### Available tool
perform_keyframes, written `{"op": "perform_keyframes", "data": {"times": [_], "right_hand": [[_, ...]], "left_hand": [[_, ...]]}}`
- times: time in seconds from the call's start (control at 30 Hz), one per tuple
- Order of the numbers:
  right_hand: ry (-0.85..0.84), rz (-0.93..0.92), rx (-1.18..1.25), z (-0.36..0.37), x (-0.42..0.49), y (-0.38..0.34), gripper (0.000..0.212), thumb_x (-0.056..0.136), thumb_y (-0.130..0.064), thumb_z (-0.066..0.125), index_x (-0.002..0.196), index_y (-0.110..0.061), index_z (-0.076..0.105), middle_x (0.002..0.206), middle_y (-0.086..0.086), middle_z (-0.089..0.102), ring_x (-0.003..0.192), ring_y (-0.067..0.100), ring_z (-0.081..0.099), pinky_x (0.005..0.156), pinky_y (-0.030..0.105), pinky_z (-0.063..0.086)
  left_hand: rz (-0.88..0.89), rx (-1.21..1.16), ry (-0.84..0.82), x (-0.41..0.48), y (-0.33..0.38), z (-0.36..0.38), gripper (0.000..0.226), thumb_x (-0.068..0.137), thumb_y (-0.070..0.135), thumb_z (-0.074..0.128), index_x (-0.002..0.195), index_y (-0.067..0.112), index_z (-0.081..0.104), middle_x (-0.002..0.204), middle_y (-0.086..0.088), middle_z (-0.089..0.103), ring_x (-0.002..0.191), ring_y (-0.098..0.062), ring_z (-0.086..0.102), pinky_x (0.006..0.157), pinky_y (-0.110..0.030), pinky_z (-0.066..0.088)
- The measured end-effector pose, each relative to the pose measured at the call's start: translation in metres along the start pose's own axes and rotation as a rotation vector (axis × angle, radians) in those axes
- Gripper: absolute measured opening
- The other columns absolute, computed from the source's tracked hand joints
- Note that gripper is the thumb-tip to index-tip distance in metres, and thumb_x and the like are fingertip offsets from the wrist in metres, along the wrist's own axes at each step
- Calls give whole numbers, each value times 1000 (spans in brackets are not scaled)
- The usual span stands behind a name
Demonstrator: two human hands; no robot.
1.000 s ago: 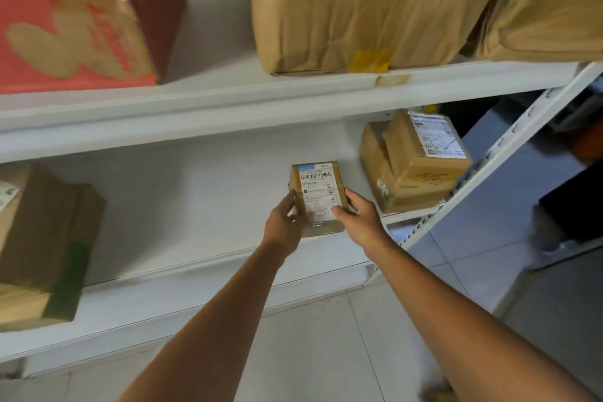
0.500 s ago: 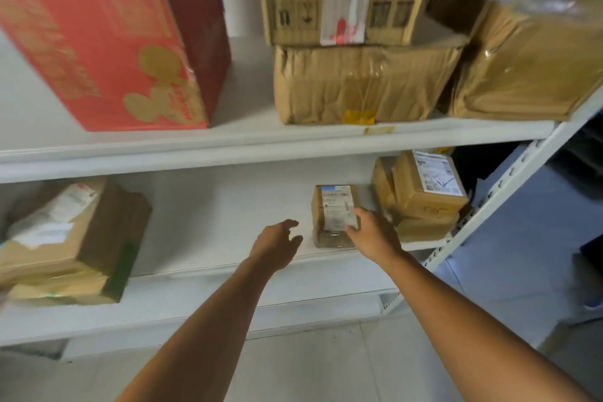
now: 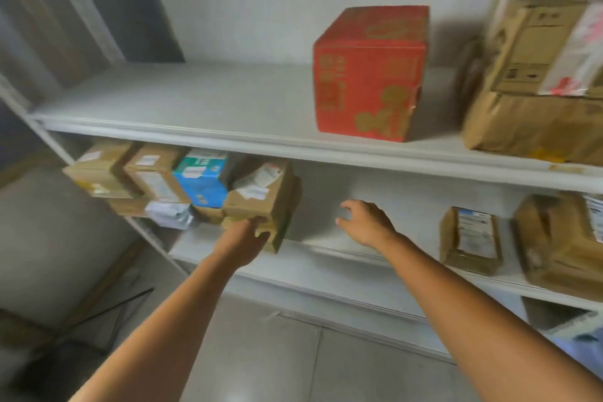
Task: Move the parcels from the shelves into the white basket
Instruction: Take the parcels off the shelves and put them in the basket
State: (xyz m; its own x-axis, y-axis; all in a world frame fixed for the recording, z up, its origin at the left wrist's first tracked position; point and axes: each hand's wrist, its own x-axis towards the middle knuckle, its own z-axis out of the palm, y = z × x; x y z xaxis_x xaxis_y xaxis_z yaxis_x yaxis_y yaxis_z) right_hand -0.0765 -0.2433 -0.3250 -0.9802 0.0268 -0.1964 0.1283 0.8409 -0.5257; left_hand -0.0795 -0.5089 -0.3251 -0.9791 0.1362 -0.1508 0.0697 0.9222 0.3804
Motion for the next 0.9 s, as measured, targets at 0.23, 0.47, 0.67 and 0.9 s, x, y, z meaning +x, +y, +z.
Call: {"op": "perform_keyframes", "data": {"times": [0.23,0.47,0.67,0.9], "right_hand": [[-9,-30,150,53,53,-90,52,90,-40,62,137,-20,51,134,5,59,121,27,56,97,34,45],[78,109,331,105,107,-123,62,90,-39,62,143,-14,41,140,9,52,126,29,50,90,30,40],[24,238,542,134,129,-123,72,91,-39,61,151,-15,29,148,6,43,135,27,43,109,37,38],[32,222,750,146,130,-117,60,92,-27,64,146,-19,39,142,4,51,129,25,50,106,46,44]], "left_hand": [[-137,-144,59,24,-91,-33,40,92,30,59,131,18,55,127,-7,62,116,-27,57,97,-37,47],[-250,-324,9,89,-120,-21,63,94,49,51,144,12,39,138,-14,52,126,-31,49,99,-40,42],[-281,-534,-53,120,-123,-2,49,94,49,50,110,4,61,100,-13,62,103,-34,59,86,-42,47],[-259,-728,-34,109,-117,2,41,95,39,54,111,1,59,105,-22,60,105,-36,58,94,-50,49]]}}
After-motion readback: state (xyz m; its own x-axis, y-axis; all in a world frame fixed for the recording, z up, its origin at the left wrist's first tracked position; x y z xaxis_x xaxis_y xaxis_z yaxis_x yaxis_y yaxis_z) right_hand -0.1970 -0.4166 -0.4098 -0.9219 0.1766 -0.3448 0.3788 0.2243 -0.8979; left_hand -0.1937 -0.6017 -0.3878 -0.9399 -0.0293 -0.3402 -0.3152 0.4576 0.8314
